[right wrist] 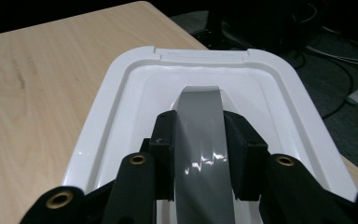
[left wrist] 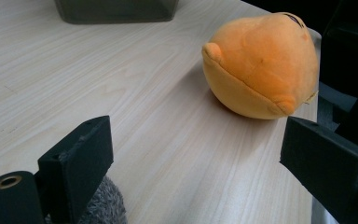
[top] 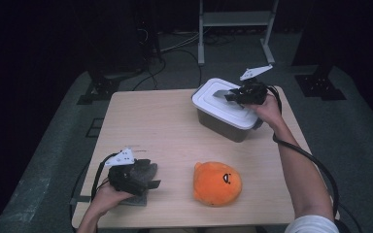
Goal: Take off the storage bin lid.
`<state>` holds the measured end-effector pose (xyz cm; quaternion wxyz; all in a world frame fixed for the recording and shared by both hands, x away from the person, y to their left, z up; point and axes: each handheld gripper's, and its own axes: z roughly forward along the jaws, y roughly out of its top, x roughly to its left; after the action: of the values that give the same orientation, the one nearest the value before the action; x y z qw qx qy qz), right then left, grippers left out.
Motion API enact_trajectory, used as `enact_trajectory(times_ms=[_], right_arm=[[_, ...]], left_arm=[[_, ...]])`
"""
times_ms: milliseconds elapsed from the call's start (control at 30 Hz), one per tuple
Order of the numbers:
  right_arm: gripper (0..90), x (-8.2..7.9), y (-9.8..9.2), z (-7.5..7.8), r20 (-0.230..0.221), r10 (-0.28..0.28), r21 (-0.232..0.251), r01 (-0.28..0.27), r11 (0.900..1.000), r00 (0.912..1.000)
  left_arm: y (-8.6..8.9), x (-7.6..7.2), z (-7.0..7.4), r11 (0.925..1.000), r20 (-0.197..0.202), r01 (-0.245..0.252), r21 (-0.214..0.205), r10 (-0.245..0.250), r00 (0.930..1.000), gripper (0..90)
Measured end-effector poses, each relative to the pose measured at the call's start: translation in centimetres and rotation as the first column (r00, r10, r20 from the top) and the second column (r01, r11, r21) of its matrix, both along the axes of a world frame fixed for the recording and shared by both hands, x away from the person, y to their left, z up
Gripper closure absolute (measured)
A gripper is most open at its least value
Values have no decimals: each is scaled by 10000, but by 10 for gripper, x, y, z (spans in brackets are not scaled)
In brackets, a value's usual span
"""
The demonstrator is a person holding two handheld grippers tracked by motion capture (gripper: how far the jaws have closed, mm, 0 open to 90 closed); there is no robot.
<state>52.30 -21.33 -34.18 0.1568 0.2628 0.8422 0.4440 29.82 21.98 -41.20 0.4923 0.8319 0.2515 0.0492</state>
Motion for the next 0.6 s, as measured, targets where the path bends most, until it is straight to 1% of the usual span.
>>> enact_trajectory(times_ms=[200, 367, 500, 600], right_arm=[[657, -13, 8, 1, -73, 747, -107, -747, 9971, 9972], [658, -23, 13, 2, -196, 1254, -118, -1256, 9920, 9919], [658, -30, 20, 3, -265, 1673, -282, -1680, 9854, 9856], [659, -37, 25, 4, -282, 2054, -317, -2063, 9780, 9783]], left_arm=[[-2, -2, 1, 10000, 45, 56, 30, -56, 10000, 88], [-2, -3, 0, 9999, 35, 86, 73, -87, 10000, 88], [-3, -5, 2, 10000, 80, 55, 67, -55, 10000, 87], [-1, -6, 2, 10000, 73, 24, 25, -25, 10000, 87]])
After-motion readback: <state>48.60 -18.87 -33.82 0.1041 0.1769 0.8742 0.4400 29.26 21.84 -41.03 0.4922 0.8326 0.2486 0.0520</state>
